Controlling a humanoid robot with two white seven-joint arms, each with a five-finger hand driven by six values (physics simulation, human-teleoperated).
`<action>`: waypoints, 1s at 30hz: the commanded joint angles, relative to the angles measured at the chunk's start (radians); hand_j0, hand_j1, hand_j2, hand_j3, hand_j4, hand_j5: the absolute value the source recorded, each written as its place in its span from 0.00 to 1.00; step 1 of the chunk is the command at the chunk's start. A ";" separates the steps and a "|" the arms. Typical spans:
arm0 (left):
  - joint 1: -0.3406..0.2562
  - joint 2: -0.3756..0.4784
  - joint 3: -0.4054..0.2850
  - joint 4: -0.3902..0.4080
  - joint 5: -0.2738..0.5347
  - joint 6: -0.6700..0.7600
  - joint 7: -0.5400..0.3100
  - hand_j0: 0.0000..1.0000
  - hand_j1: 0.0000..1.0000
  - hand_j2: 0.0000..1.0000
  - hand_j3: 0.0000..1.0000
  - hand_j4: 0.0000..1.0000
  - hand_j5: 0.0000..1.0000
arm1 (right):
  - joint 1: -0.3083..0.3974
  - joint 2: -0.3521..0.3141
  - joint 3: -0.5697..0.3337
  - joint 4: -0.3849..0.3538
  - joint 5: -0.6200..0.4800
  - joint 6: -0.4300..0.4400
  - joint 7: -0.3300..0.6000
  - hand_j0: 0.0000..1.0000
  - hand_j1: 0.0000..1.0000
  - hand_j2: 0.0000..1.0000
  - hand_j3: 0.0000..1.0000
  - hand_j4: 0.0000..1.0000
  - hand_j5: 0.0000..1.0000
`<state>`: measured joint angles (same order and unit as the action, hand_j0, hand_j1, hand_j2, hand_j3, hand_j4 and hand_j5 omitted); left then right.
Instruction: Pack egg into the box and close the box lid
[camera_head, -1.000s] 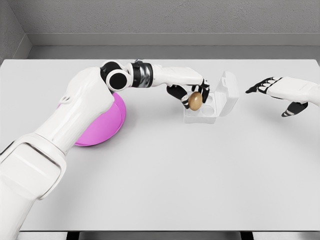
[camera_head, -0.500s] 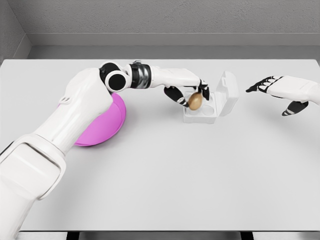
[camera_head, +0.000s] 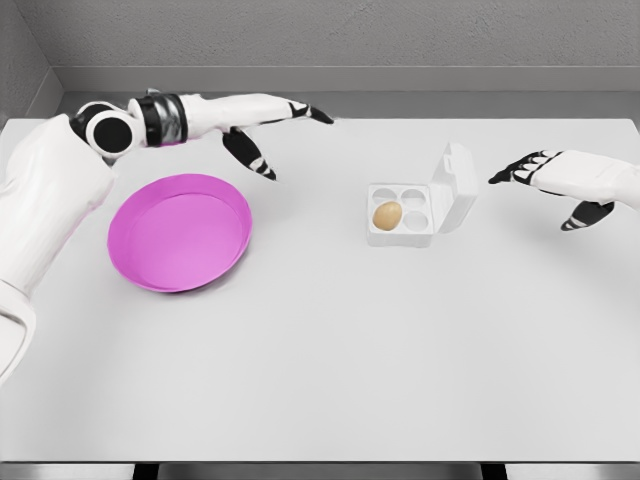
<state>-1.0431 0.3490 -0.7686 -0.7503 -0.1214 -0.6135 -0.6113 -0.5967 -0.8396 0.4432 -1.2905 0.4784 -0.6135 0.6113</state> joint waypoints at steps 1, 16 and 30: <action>0.003 0.133 0.008 0.003 0.147 0.003 0.000 1.00 1.00 1.00 1.00 1.00 1.00 | 0.000 -0.001 0.009 -0.021 -0.006 0.003 0.000 1.00 1.00 1.00 1.00 1.00 1.00; 0.003 0.067 0.005 0.019 0.138 0.003 0.000 1.00 1.00 1.00 1.00 1.00 1.00 | 0.003 -0.001 0.057 -0.182 -0.014 0.003 0.000 1.00 1.00 1.00 1.00 1.00 1.00; 0.005 0.038 0.005 0.072 0.138 0.003 0.000 1.00 1.00 1.00 1.00 1.00 1.00 | 0.005 -0.003 -0.052 0.014 -0.198 0.003 0.000 1.00 1.00 1.00 1.00 1.00 1.00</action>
<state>-1.0385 0.3908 -0.7669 -0.6851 0.0081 -0.6136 -0.6113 -0.5921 -0.8408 0.4087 -1.3282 0.3301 -0.6135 0.6113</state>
